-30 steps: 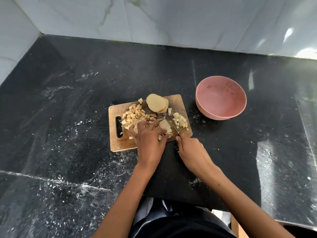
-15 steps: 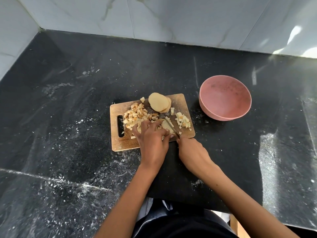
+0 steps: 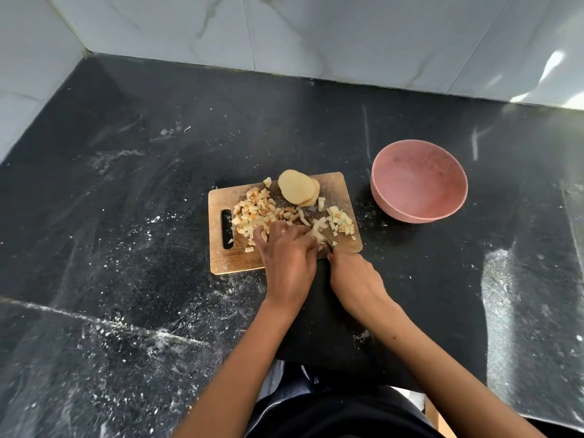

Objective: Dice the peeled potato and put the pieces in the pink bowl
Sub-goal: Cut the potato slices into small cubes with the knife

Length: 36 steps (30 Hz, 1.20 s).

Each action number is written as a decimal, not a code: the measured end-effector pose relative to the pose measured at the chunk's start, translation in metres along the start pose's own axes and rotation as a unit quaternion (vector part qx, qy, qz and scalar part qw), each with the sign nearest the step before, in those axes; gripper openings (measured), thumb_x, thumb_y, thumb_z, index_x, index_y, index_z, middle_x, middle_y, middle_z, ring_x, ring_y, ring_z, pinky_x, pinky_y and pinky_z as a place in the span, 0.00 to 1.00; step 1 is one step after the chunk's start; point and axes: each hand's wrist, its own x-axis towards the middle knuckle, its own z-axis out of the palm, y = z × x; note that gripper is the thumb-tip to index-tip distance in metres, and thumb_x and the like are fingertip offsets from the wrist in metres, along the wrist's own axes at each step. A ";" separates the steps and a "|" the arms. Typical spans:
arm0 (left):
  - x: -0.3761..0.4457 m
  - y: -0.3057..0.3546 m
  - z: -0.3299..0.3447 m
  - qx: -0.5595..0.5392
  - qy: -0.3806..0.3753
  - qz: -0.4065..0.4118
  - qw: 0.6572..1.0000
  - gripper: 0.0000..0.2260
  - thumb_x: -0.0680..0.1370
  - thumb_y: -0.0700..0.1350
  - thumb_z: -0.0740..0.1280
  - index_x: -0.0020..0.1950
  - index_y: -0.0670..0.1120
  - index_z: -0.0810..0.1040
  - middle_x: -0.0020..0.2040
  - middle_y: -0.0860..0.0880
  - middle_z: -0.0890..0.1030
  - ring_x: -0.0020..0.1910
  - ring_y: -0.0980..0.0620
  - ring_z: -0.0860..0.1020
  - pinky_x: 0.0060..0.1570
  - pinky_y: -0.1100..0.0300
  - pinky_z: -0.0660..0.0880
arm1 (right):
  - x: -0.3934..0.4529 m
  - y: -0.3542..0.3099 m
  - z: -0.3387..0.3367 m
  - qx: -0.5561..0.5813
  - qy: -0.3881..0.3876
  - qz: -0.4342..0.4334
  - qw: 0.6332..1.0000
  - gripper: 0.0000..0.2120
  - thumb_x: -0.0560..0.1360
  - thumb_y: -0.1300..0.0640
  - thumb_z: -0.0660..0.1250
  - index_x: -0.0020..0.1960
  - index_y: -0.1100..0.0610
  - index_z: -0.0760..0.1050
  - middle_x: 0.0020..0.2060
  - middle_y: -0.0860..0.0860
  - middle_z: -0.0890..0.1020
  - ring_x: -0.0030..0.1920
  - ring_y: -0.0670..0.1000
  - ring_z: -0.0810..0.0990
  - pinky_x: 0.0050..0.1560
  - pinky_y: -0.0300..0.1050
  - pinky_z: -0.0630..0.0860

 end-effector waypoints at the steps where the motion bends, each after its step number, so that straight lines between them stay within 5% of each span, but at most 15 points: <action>1: -0.001 0.001 0.000 -0.001 0.003 0.002 1.000 0.04 0.67 0.42 0.78 0.39 0.49 0.85 0.45 0.53 0.84 0.53 0.44 0.76 0.62 0.48 0.54 | -0.002 0.003 0.000 -0.005 -0.005 0.001 1.000 0.11 0.83 0.57 0.50 0.62 0.59 0.64 0.56 0.61 0.77 0.56 0.63 0.77 0.45 0.50 0.67; 28: -0.006 0.003 0.002 -0.003 0.035 -0.031 0.999 0.03 0.70 0.45 0.76 0.42 0.48 0.85 0.52 0.50 0.82 0.59 0.47 0.71 0.66 0.45 0.51 | -0.011 0.036 -0.027 0.002 0.021 -0.034 0.999 0.15 0.83 0.49 0.50 0.59 0.58 0.69 0.49 0.59 0.80 0.49 0.61 0.79 0.46 0.51 0.74; 32: -0.008 0.002 -0.003 0.006 0.026 -0.033 0.999 0.07 0.69 0.48 0.77 0.45 0.49 0.84 0.54 0.51 0.81 0.60 0.45 0.71 0.64 0.47 0.53 | -0.016 0.049 -0.025 0.075 0.035 -0.084 0.993 0.12 0.81 0.46 0.57 0.49 0.55 0.69 0.40 0.52 0.79 0.41 0.54 0.78 0.42 0.50 0.75; 36: -0.008 -0.001 -0.007 0.006 0.005 -0.004 1.000 0.06 0.69 0.46 0.77 0.45 0.51 0.85 0.59 0.50 0.79 0.63 0.47 0.66 0.63 0.48 0.53 | -0.013 0.049 -0.012 0.113 0.044 -0.107 0.987 0.12 0.74 0.44 0.69 0.50 0.51 0.73 0.39 0.46 0.79 0.41 0.48 0.78 0.42 0.46 0.77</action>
